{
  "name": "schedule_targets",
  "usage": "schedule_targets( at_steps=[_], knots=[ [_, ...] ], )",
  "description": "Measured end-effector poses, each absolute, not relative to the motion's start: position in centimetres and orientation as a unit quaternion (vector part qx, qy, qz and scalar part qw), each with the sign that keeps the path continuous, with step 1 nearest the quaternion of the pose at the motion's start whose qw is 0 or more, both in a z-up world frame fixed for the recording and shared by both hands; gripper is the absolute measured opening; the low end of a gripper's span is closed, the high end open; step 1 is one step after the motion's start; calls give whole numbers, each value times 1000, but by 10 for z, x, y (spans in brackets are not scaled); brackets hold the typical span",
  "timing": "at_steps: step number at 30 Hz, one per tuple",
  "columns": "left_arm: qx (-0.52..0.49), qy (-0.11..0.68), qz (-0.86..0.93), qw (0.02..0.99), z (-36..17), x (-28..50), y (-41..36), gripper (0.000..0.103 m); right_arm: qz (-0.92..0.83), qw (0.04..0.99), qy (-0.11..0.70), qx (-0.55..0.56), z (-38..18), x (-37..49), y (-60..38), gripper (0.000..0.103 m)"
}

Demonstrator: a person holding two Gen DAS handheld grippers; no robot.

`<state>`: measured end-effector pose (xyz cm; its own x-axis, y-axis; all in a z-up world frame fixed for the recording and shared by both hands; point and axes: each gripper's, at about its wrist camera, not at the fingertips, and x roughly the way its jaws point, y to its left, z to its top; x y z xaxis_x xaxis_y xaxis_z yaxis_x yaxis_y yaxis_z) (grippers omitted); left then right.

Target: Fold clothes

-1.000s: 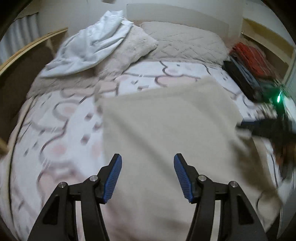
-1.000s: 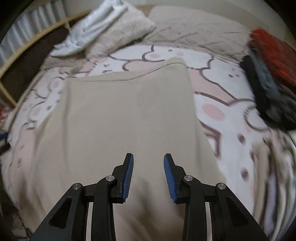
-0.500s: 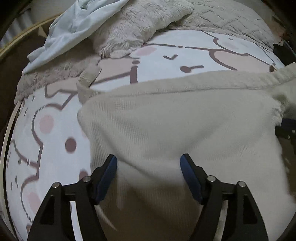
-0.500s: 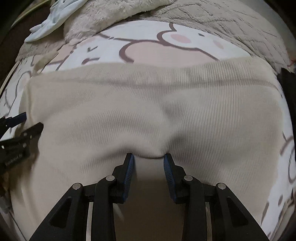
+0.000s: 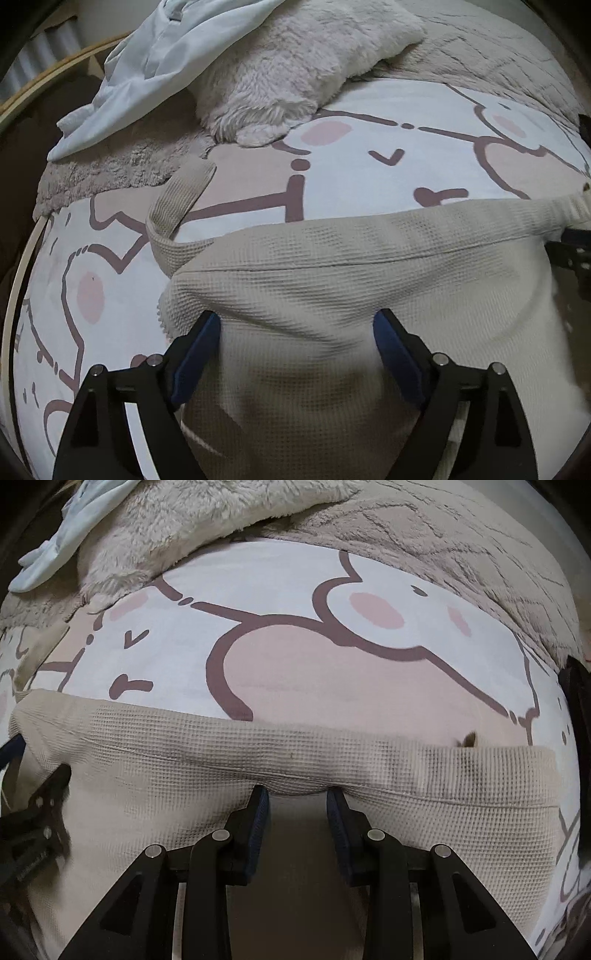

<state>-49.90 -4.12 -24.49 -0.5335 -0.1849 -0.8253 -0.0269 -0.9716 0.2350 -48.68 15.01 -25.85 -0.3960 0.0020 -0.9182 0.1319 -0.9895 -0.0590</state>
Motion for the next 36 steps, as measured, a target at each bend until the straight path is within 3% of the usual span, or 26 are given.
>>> schedule_targets(
  at_steps=[3, 5, 6, 10, 15, 17, 18, 26, 27, 29, 33, 36],
  knots=[
    [477, -110, -870, 51, -238, -494, -41, 88, -836, 58, 49, 543, -247, -474, 162, 34],
    [467, -120, -875, 52, -225, -488, -41, 72, -835, 92, 4, 542, -227, -456, 178, 35],
    [460, -121, -879, 47, -218, -484, -41, 71, -842, 123, -29, 524, -210, -440, 190, 35],
    [436, -77, -897, -18, -170, -457, -33, 71, -879, 144, -56, 451, -154, -364, 265, 35],
    [449, -18, -883, -134, -135, -393, 7, 71, -846, 98, -131, 508, -169, -345, 371, 37],
    [461, -8, -872, -162, -137, -359, 23, 71, -838, 77, -142, 521, -182, -348, 388, 63],
    [465, -3, -869, -168, -141, -343, 29, 71, -837, 70, -147, 523, -185, -349, 393, 68],
    [518, 74, -844, -114, -173, -255, -4, 71, -832, 135, -142, 520, -206, -415, 348, 69],
    [521, 80, -843, -106, -173, -246, -12, 71, -824, 144, -141, 530, -213, -425, 339, 67],
    [526, 90, -841, -91, -172, -227, -27, 71, -820, 134, -95, 549, -224, -434, 315, 5],
    [514, 105, -850, -55, -158, -199, -60, 71, -866, 127, 39, 482, -193, -401, 240, 6],
    [499, 120, -858, -28, -149, -184, -81, 71, -884, 154, 218, 384, -182, -332, 151, 5]
  ],
)
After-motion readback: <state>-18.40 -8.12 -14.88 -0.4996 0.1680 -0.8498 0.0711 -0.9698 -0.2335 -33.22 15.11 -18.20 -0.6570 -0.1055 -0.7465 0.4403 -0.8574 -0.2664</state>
